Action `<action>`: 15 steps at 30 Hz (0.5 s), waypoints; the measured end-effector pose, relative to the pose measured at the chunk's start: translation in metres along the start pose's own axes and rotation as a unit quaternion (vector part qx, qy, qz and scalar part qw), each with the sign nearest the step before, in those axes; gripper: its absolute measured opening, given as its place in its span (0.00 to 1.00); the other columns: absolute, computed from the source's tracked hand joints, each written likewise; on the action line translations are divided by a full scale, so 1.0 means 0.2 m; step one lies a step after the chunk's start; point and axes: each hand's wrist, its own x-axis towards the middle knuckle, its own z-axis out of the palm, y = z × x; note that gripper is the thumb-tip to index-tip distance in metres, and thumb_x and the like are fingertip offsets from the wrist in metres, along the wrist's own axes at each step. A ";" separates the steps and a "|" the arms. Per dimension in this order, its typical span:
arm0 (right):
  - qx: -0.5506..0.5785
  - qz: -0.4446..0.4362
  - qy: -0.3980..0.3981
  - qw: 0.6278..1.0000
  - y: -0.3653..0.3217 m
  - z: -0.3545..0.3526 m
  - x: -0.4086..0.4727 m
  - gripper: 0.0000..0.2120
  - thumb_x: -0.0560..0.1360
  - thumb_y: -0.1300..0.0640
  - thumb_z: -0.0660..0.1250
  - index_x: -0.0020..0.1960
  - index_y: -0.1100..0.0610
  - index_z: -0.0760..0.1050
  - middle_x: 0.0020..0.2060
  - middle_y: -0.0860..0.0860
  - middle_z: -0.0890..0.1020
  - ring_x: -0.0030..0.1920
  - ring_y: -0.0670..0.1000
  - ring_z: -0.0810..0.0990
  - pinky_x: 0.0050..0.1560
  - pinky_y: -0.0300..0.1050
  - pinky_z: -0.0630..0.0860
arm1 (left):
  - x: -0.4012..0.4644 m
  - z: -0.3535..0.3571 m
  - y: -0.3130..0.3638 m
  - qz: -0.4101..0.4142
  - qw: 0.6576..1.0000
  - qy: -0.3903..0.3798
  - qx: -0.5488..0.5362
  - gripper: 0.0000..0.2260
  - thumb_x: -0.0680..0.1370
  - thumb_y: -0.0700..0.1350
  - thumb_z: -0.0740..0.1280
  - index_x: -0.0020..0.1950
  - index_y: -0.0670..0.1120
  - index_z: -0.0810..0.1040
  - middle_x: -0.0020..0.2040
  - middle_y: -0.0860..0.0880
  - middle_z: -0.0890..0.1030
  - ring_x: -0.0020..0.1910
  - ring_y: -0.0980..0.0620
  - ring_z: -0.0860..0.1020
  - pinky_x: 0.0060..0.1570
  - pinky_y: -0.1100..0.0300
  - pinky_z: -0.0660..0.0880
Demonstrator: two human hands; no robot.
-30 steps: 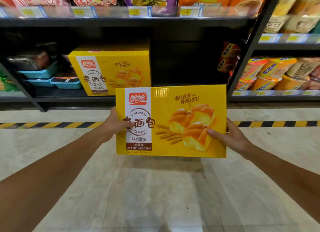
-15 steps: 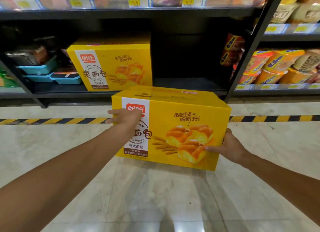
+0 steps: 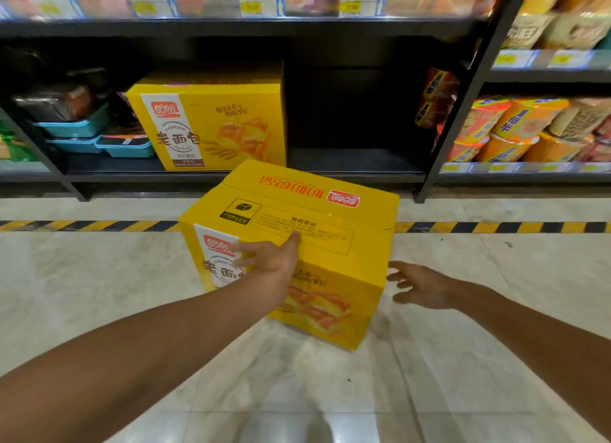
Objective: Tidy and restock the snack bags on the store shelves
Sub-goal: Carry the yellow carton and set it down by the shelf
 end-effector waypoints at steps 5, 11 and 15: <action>0.152 -0.016 0.178 0.972 -0.06 -0.16 0.07 0.29 0.85 0.55 0.62 0.83 0.54 0.55 0.77 0.58 0.67 0.72 0.61 0.72 0.65 0.53 0.74 | 0.34 -0.13 -0.18 0.057 0.996 -0.066 -0.022 0.74 0.51 0.81 0.73 0.82 0.54 0.35 0.82 0.39 0.59 0.77 0.37 0.66 0.70 0.35 0.70; 0.216 -0.046 0.226 0.949 -0.29 -0.14 0.16 0.36 0.84 0.42 0.61 0.84 0.52 0.49 0.80 0.54 0.62 0.78 0.59 0.65 0.75 0.57 0.66 | 0.42 -0.23 -0.20 0.082 0.985 -0.145 -0.049 0.76 0.50 0.75 0.79 0.77 0.60 0.25 0.83 0.50 0.57 0.78 0.45 0.65 0.71 0.40 0.71; 0.197 -0.021 0.246 0.949 -0.37 -0.13 0.16 0.25 0.80 0.44 0.69 0.70 0.56 0.67 0.63 0.54 0.76 0.64 0.56 0.75 0.58 0.48 0.69 | 0.41 -0.27 -0.12 0.121 0.977 -0.168 -0.059 0.58 0.73 0.59 0.76 0.81 0.57 0.30 0.83 0.49 0.57 0.78 0.44 0.65 0.69 0.39 0.73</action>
